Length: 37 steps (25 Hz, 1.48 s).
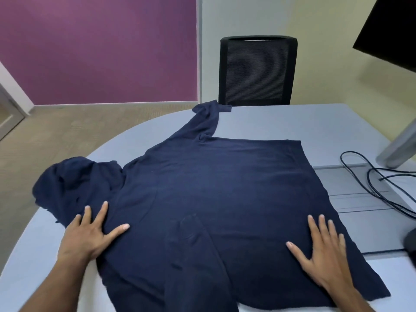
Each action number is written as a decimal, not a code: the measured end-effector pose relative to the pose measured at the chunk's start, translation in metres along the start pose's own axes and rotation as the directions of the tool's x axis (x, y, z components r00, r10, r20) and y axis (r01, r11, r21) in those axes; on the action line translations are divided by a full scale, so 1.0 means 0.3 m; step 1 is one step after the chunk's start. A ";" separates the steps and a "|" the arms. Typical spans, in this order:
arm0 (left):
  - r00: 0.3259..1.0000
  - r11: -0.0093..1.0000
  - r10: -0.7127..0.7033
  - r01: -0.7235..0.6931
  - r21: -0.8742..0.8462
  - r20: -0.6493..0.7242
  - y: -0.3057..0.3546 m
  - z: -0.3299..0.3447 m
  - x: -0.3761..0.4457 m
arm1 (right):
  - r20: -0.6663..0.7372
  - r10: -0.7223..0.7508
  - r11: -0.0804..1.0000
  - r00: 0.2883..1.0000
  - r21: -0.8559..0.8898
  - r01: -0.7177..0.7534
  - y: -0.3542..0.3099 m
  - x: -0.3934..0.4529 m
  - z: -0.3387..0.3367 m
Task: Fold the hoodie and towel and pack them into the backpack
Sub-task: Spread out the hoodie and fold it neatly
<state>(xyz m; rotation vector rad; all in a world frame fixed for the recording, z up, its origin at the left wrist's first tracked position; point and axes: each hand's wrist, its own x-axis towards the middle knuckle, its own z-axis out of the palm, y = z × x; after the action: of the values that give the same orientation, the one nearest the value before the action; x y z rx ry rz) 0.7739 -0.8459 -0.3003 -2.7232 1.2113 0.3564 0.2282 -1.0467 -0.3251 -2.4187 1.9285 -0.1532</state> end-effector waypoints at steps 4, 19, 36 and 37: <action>0.963 0.961 -0.268 0.270 -0.060 0.036 0.027 -0.057 -0.062 | 0.092 0.082 0.993 0.992 -0.097 -0.073 -0.012 0.011 -0.008; 0.983 0.989 -0.032 0.057 -0.136 0.182 -0.062 -0.013 -0.048 | 0.150 -0.060 0.989 0.987 -0.128 0.080 -0.001 0.017 -0.005; 0.876 0.848 0.345 -0.445 -0.287 -0.338 0.182 0.008 -0.291 | 0.048 -0.271 0.954 0.961 -0.121 0.275 -0.101 -0.086 -0.123; 0.916 0.849 0.310 -0.387 -0.359 -0.254 0.233 0.024 -0.338 | 0.024 -0.284 0.954 0.959 -0.089 0.285 -0.105 -0.127 -0.112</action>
<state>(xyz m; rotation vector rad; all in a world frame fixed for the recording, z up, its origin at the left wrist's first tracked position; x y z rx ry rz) 0.6550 -0.8185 -0.2820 -2.9113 1.8932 0.4409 0.2469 -1.0018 -0.2904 -2.7408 1.6049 -0.0611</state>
